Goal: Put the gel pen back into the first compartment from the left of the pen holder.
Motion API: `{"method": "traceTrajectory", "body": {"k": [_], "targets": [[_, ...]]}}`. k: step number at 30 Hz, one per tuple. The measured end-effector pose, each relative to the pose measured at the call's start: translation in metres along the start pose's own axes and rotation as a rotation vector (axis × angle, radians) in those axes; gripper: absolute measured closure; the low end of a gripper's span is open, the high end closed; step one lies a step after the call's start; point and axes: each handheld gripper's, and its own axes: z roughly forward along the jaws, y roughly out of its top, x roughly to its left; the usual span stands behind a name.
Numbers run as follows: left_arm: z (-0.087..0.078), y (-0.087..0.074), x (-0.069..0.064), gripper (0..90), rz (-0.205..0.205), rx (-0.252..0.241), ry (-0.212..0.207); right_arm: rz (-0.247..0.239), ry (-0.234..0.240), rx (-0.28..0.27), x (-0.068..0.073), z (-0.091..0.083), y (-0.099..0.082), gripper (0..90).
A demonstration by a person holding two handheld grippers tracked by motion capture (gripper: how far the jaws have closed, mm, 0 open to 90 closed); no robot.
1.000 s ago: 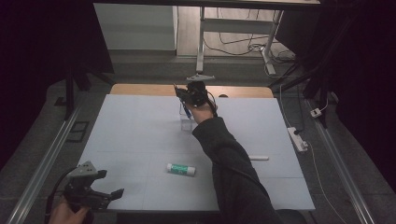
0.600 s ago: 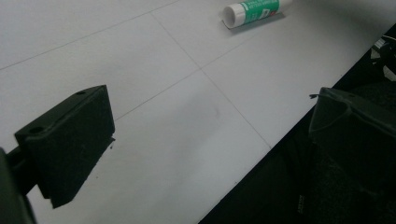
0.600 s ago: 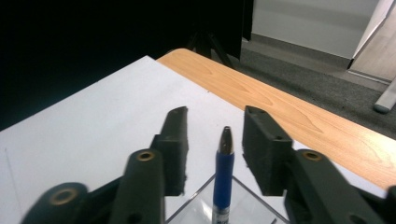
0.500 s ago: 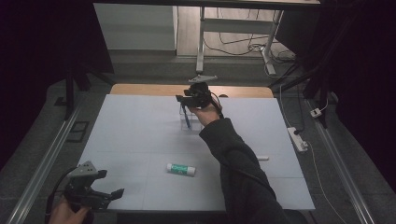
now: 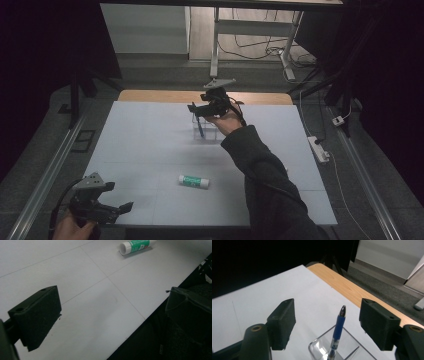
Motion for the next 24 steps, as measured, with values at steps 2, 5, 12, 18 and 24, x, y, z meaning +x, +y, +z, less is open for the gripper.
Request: {"method": "traceTrajectory", "body": {"k": [2, 5, 12, 18, 24], "targets": [[0.000, 0.000, 0.000, 0.6, -0.001, 0.001, 0.000, -0.042, -0.004, 0.022, 0.006, -0.005, -0.001, 25.1], [0.000, 0.000, 0.000, 0.6, -0.003, 0.002, -0.001, -0.057, 0.003, 0.047, 0.011, -0.011, -0.004, 21.2], [0.000, 0.000, 0.000, 0.5, -0.005, 0.000, -0.004, -0.058, 0.017, 0.106, 0.022, -0.024, -0.015, 9.2], [0.000, 0.000, 0.001, 0.5, -0.003, -0.002, -0.007, -0.044, 0.033, 0.158, 0.027, -0.034, -0.027, 3.3], [0.000, 0.000, 0.001, 0.5, -0.003, -0.001, -0.007, -0.049, 0.036, 0.166, 0.031, -0.048, -0.043, 0.0]]}}
